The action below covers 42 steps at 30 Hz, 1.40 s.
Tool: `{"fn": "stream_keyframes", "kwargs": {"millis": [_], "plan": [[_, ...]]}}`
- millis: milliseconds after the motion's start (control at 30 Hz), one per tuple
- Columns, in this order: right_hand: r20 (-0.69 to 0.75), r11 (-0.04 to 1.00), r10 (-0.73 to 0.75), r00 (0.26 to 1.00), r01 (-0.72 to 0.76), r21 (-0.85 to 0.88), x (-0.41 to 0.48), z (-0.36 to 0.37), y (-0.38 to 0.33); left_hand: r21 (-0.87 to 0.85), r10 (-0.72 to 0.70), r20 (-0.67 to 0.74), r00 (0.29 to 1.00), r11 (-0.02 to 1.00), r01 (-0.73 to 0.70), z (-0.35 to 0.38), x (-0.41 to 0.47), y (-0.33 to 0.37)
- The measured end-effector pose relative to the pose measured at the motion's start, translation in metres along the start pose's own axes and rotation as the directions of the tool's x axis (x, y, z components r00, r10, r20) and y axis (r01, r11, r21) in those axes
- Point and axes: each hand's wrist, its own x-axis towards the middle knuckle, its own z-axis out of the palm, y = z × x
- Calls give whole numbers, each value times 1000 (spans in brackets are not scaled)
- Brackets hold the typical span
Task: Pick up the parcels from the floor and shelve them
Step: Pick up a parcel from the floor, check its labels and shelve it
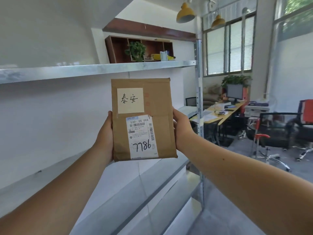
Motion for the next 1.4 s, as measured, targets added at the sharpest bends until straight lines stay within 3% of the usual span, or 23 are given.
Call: {"fn": "stream_keyframes", "kwargs": {"millis": [233,467,633,767,1167,1300,1400], "plan": [[-163,998,-58,985,58,-1,10,-50,-12,30,-38,119,992,999,35,42,47,-33],[-229,996,-78,970,83,14,19,-99,-8,163,-56,165,985,986,28,69,85,-62],[-314,995,-91,945,98,7,19,-119,-11,310,-3,67,998,951,-18,91,90,-78],[-317,994,-104,943,108,-6,22,-141,-10,452,37,75,997,889,-67,101,105,-96],[-339,995,-4,941,36,90,78,-205,13,584,156,-9,988,803,-121,134,147,-147],[-353,991,35,935,15,136,94,-232,14,608,170,-76,983,789,-90,155,161,-170],[-387,987,68,919,-4,163,106,-253,20,693,177,-104,979,719,-56,168,166,-185]]}}
